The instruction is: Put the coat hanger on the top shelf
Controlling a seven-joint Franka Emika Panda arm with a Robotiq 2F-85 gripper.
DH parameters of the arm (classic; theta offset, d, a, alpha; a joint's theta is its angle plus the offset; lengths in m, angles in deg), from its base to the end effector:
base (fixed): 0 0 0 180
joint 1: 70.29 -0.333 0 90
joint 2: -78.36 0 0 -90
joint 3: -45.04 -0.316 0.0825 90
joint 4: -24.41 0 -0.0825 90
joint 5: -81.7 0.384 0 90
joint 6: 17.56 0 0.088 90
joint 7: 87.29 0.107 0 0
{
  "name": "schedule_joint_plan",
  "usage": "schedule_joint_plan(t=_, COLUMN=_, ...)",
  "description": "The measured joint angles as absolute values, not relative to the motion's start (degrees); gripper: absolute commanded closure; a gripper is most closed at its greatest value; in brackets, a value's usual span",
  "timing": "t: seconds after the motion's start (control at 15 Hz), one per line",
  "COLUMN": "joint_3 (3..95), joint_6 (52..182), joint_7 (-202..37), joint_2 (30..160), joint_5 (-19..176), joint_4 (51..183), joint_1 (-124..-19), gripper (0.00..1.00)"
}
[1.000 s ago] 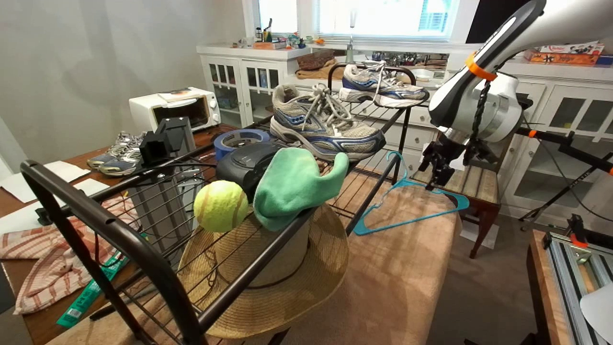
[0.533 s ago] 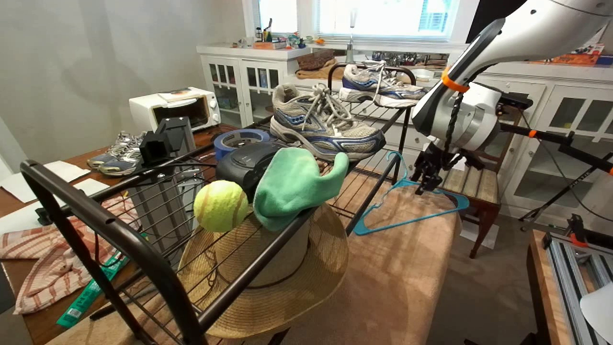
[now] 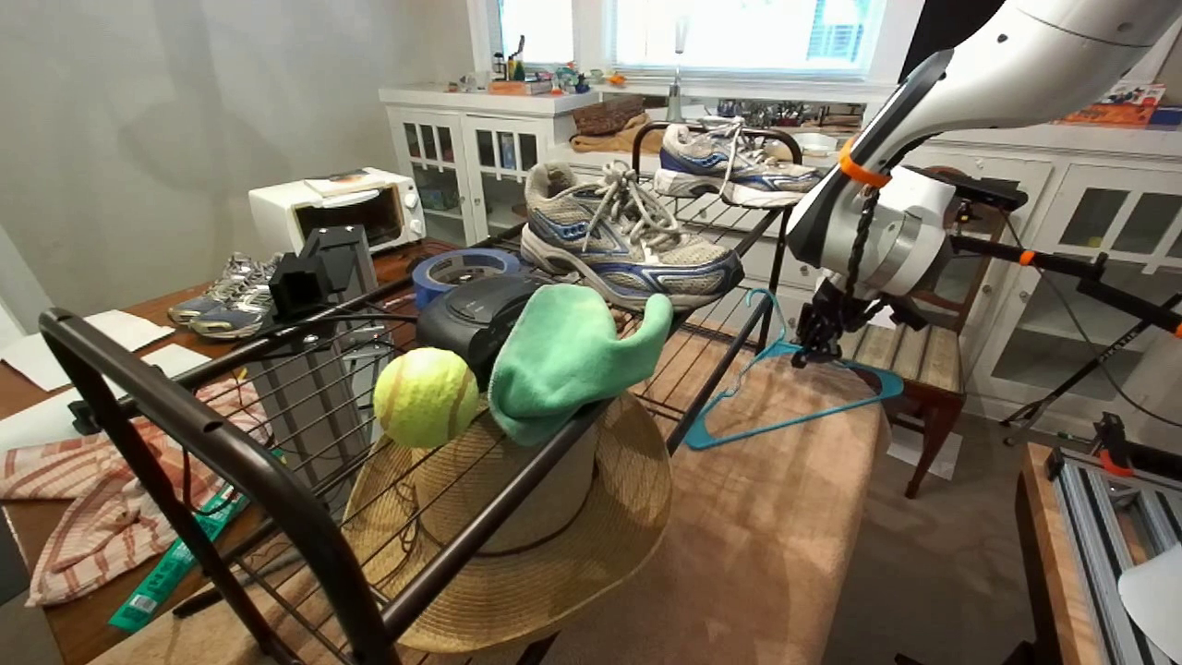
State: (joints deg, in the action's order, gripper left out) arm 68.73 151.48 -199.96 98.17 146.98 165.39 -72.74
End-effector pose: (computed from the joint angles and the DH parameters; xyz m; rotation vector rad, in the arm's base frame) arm 0.4042 -0.2333 0.1830 2.8892 0.7829 0.3788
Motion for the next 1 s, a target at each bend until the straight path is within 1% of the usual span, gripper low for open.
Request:
schedule_joint_plan(t=0.07, joint_3=68.74, joint_6=151.89, joint_7=-199.96, joint_2=98.16, joint_5=146.97, joint_4=165.53, joint_1=-72.79, gripper=0.99)
schedule_joint_plan(t=0.53, joint_3=68.89, joint_6=156.11, joint_7=-199.96, joint_2=97.08, joint_5=146.93, joint_4=167.46, joint_1=-73.51, gripper=0.99)
schedule_joint_plan(t=1.0, joint_3=68.89, joint_6=159.05, joint_7=-199.96, joint_2=91.33, joint_5=146.93, joint_4=170.92, joint_1=-74.22, gripper=0.99)
